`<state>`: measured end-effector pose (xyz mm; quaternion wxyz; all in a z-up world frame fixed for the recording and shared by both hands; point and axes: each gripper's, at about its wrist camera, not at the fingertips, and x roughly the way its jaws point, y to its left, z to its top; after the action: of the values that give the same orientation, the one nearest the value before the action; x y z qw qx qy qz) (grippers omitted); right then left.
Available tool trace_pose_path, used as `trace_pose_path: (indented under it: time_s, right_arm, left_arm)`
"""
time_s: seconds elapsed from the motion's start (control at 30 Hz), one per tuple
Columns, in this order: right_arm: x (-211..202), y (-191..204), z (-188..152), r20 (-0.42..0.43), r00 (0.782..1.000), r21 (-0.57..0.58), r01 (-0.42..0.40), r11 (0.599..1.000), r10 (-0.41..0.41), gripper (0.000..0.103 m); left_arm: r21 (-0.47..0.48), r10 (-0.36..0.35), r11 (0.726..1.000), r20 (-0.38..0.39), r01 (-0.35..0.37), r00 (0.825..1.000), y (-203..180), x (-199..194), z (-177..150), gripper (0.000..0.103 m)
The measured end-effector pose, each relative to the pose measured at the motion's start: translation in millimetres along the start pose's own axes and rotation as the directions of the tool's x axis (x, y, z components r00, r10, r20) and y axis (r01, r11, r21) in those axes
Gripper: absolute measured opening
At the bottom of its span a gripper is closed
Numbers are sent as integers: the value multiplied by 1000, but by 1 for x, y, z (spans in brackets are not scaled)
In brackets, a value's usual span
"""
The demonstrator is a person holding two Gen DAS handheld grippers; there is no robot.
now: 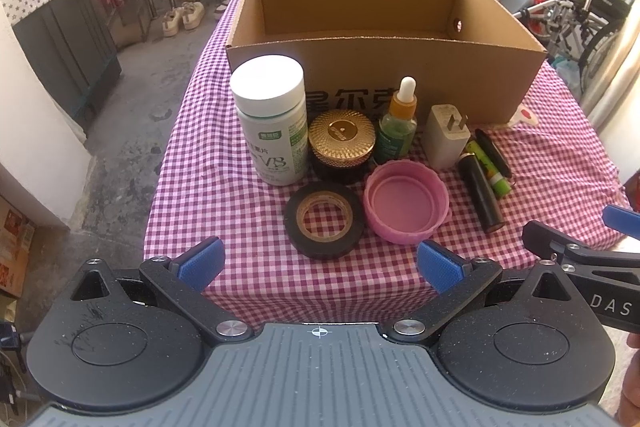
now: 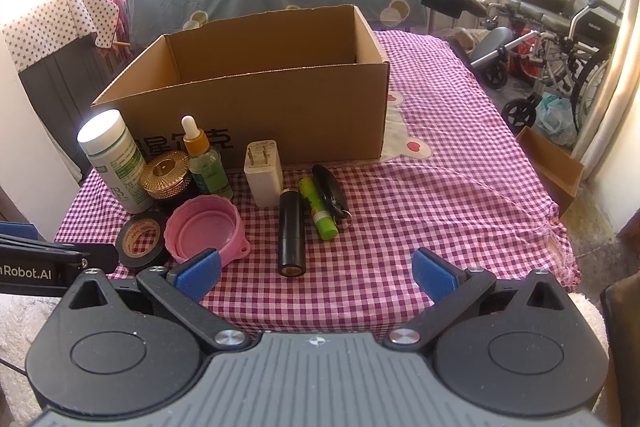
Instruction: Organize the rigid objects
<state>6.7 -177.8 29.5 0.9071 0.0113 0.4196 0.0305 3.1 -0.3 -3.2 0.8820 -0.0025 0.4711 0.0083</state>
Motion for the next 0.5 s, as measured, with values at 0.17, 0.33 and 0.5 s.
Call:
trace_pose_path:
  time_s: [0.17,0.33,0.5]
  right_arm:
    - [7,-7,0,-15,1000,19,14,1000,-14,103]
    - [14,-15,0,-29,999,39,22,999,-21,103]
    - [19,-28,2,-35,999,63,25,998,-23,103]
  left_arm:
    - [21,-16,1000,-5,16,1000,-6,5,3,103]
    - [44,-33,998,-6,33,999,-15,9,8,103]
    - [70,-45,997,-2,45,999,-27,12,12,103]
